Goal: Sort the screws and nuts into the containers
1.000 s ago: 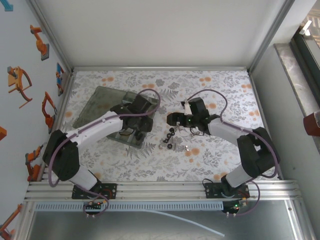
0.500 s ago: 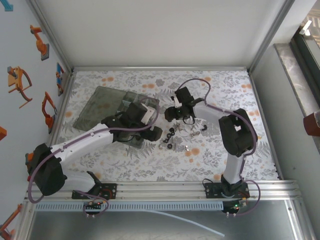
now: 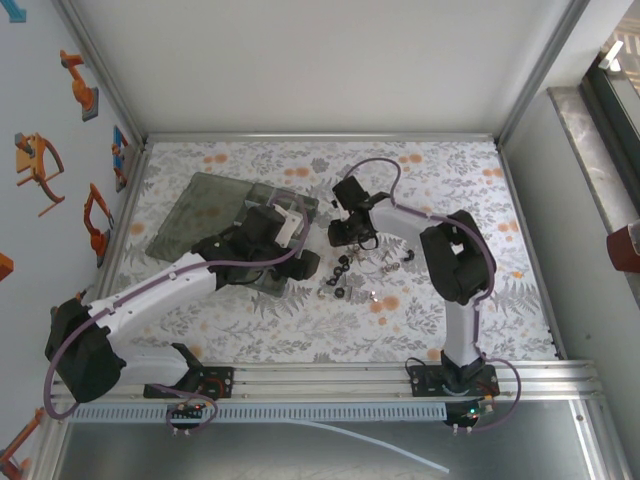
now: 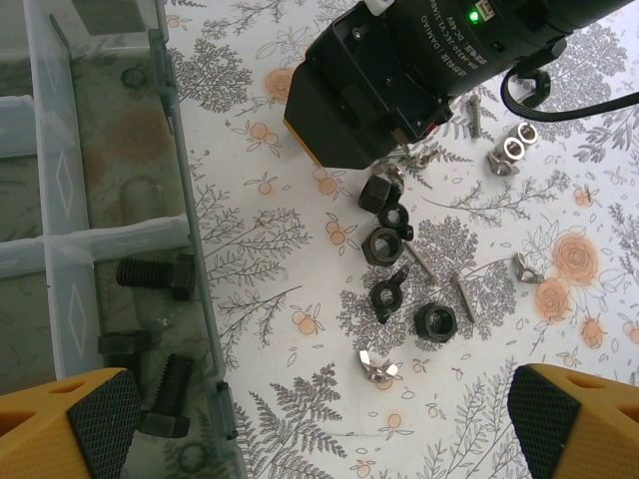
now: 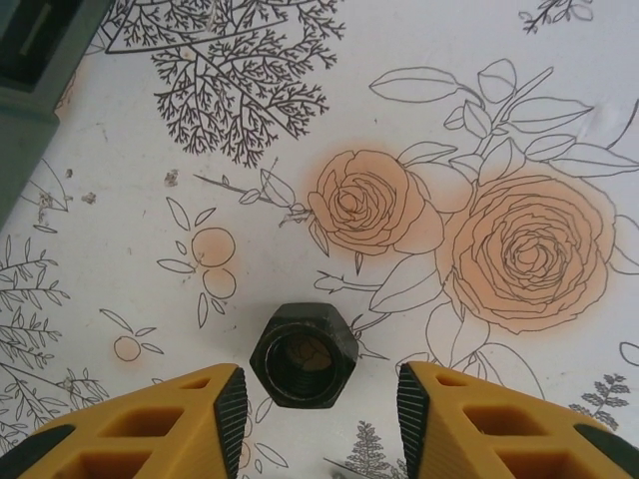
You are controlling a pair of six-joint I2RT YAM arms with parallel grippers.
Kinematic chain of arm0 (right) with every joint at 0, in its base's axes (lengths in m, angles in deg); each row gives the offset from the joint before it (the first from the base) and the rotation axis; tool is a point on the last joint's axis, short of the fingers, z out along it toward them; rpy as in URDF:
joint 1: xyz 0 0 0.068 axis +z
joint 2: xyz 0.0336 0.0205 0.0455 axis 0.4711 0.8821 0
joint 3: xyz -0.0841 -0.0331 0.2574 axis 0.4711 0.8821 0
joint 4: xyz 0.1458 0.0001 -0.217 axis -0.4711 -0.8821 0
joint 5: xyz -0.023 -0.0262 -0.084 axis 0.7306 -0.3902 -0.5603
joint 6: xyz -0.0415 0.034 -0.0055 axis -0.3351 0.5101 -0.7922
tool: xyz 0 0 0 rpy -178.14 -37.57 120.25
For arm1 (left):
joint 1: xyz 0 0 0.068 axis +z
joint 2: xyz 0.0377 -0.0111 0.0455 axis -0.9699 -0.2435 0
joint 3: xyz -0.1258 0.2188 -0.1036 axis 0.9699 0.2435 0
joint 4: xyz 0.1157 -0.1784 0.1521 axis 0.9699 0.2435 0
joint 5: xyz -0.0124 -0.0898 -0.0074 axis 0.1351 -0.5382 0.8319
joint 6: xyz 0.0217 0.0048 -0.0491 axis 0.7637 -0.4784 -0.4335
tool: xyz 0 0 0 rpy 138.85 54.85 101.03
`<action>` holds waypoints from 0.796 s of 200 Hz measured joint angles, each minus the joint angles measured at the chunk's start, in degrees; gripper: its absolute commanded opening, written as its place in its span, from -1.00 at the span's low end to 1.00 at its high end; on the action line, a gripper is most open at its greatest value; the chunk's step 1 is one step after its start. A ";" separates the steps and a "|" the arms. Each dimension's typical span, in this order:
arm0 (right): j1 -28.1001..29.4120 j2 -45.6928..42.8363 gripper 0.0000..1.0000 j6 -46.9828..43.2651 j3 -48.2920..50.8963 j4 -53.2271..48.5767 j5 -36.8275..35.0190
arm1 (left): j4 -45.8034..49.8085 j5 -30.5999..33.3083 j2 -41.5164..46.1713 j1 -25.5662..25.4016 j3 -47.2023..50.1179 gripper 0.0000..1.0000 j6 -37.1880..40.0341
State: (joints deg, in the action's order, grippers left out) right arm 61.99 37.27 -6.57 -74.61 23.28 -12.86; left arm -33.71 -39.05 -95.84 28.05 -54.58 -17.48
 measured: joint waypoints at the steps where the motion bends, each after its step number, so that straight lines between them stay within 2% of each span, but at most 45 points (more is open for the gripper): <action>1: 0.02 0.07 -0.17 -0.02 -0.15 -0.04 -0.07 | -0.02 0.02 0.00 0.00 0.00 0.95 0.00; 67: 1.40 3.02 -0.26 -1.07 -4.61 -3.17 -2.32 | -0.48 0.85 0.02 0.00 0.09 0.95 0.00; 71: 1.57 3.13 -0.30 -1.09 -4.70 -3.34 -2.34 | -0.55 0.85 0.02 0.00 0.09 0.95 0.00; 84: 1.92 3.50 -0.61 -1.01 -4.72 -3.80 -2.67 | -0.63 0.85 0.02 0.00 0.09 0.95 0.00; 89: 1.99 3.54 -0.65 -1.42 -4.87 -4.02 -2.82 | -0.63 0.87 0.02 0.00 0.09 0.95 0.00; 159: 1.99 5.16 -0.59 -1.84 -6.75 -6.82 -3.78 | -0.76 1.29 0.02 0.20 0.09 0.95 0.00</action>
State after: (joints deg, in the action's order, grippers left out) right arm 63.98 42.43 -8.41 -81.36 16.46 -16.65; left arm -34.47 -37.76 -95.82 28.25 -54.50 -17.48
